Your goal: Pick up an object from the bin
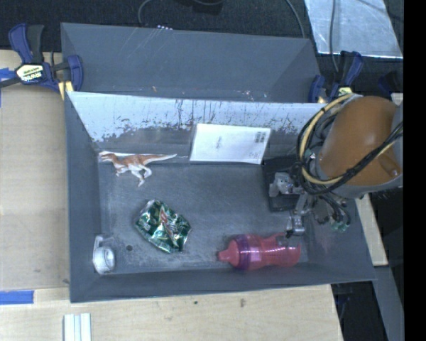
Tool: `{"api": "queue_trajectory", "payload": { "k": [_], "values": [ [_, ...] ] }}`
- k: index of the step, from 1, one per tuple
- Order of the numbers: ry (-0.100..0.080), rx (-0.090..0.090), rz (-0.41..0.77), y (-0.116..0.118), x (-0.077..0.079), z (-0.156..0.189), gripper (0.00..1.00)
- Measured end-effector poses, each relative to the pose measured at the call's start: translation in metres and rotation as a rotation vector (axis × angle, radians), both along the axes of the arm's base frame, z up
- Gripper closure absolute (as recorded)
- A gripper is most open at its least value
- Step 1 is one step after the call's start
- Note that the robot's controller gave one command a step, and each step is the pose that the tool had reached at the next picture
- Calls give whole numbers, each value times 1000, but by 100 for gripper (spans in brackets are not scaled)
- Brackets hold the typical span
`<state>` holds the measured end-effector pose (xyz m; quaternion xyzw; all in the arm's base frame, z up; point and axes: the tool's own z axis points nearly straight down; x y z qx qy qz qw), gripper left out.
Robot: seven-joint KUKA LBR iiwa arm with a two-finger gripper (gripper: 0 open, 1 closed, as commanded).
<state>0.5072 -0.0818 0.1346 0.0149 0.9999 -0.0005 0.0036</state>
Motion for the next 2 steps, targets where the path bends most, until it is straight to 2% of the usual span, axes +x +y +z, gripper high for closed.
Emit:
{"api": "queue_trajectory", "payload": {
  "k": [1, 2],
  "values": [
    [0, 0, 1, 0, 0, 0, 0],
    [-4, -1, 51, 21, -4, -36, 0]
  ]
}}
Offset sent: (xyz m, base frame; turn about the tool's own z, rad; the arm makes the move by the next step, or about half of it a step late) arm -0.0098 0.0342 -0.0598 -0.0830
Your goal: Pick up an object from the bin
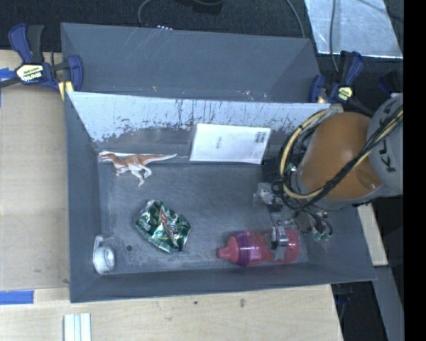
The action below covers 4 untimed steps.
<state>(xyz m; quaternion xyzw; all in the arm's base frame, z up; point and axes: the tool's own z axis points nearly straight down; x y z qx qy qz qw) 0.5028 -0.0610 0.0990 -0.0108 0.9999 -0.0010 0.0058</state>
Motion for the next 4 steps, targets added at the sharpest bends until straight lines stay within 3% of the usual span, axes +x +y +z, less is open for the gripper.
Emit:
{"api": "queue_trajectory", "payload": {
  "k": [1, 2, 3, 4],
  "values": [
    [8, -1, -110, 9, 0, -14, 0],
    [-8, -1, -353, 18, 7, -13, 0],
    [-10, -5, -159, 29, 10, -14, 0],
    [6, -5, 21, 34, 2, -19, 0]
  ]
}}
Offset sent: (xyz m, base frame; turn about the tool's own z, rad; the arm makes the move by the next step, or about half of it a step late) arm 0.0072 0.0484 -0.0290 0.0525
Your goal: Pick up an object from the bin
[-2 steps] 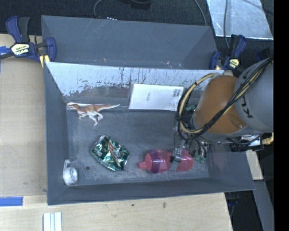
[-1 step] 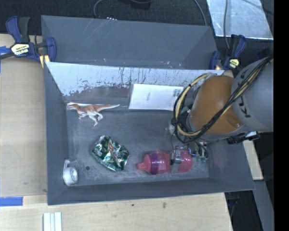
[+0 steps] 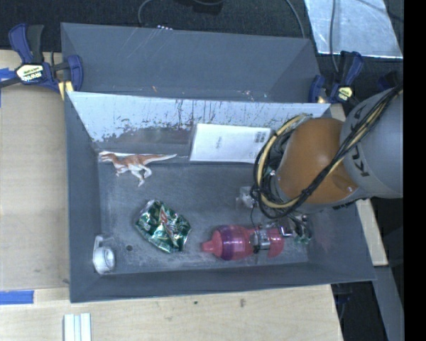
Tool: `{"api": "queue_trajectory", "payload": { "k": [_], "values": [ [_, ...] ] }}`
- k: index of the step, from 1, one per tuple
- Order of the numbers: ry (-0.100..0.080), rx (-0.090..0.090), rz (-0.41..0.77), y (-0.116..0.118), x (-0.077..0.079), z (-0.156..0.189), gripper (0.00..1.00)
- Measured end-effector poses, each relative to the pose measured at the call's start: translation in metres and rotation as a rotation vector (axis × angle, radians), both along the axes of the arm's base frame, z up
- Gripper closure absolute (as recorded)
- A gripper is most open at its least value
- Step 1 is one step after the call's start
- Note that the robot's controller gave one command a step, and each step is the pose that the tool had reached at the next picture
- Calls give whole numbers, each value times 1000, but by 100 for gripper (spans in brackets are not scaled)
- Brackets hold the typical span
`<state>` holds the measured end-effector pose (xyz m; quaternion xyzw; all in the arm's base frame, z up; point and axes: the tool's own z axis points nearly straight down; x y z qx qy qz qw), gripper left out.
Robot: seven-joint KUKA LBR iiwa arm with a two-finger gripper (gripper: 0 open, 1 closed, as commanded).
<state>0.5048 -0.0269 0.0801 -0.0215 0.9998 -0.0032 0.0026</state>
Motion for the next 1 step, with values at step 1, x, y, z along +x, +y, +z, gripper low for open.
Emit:
{"api": "queue_trajectory", "payload": {
  "k": [1],
  "values": [
    [-14, 5, -375, 9, -16, -4, 100]
  ]
}}
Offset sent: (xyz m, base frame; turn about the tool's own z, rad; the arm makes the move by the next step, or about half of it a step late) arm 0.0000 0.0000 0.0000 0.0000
